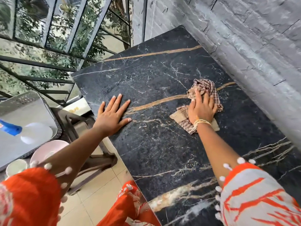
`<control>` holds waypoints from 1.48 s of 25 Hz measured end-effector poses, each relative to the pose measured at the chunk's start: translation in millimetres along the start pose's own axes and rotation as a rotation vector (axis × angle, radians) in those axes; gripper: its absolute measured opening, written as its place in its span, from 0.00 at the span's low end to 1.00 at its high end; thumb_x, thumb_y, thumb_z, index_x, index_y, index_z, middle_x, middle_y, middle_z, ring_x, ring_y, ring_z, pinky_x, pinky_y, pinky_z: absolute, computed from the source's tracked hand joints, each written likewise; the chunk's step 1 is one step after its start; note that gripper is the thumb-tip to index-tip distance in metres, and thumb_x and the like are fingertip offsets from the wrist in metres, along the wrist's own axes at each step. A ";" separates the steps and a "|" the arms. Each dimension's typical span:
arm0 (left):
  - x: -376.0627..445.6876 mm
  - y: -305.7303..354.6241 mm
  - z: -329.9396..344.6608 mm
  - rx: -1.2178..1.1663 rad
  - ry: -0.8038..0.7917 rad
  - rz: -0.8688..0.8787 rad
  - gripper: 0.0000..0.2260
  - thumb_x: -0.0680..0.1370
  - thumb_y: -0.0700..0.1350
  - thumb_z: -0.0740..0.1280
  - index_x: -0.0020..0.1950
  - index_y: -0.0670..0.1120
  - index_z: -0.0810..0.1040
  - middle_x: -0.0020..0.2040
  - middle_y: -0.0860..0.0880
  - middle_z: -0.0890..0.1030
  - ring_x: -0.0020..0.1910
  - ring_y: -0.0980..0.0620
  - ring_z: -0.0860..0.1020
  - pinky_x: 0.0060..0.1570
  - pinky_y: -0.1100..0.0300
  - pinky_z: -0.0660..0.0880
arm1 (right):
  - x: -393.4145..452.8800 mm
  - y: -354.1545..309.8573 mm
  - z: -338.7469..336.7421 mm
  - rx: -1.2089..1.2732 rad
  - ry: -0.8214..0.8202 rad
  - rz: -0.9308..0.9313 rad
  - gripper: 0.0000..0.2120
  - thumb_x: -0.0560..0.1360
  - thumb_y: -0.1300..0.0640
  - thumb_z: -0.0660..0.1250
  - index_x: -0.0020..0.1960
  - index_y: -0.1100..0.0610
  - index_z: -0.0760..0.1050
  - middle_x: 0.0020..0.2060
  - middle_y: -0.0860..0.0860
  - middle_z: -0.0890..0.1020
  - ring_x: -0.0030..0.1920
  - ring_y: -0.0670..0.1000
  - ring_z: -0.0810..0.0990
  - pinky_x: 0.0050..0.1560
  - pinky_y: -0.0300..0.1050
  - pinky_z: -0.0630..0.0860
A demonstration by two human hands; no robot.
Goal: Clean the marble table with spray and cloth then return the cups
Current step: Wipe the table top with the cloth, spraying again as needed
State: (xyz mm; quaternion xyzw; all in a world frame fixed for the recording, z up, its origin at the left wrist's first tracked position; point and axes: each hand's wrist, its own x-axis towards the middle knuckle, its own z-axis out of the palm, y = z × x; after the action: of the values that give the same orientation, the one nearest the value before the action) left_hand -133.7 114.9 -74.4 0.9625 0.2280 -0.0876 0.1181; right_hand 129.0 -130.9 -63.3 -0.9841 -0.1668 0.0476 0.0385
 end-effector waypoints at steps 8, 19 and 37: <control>-8.2 -17.6 -13.5 -0.079 -0.023 0.078 0.27 0.80 0.60 0.55 0.77 0.61 0.51 0.80 0.52 0.47 0.79 0.49 0.48 0.75 0.48 0.48 | -164.5 -77.7 6.2 -0.062 -0.117 -0.743 0.29 0.78 0.46 0.54 0.77 0.44 0.53 0.74 0.56 0.66 0.74 0.63 0.62 0.72 0.65 0.55; 21.1 42.6 -13.4 -0.044 0.004 0.130 0.24 0.81 0.57 0.56 0.77 0.59 0.56 0.80 0.51 0.52 0.78 0.49 0.51 0.74 0.44 0.50 | -56.1 18.6 -1.2 -0.124 -0.090 -0.855 0.25 0.78 0.47 0.52 0.76 0.40 0.57 0.75 0.54 0.63 0.75 0.57 0.61 0.74 0.61 0.54; 121.8 192.3 4.7 0.126 -0.022 0.293 0.34 0.74 0.71 0.39 0.78 0.59 0.39 0.79 0.53 0.39 0.78 0.52 0.41 0.74 0.39 0.42 | 26.2 117.3 -13.0 -0.042 0.087 0.045 0.25 0.79 0.45 0.50 0.76 0.41 0.55 0.74 0.56 0.66 0.73 0.62 0.63 0.70 0.62 0.59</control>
State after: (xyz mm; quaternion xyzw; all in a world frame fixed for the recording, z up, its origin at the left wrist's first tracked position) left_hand 61.5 -2.4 -69.9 0.9900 0.0776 -0.0939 0.0714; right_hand 193.0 -233.4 -63.3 -0.9893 -0.1439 0.0023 0.0242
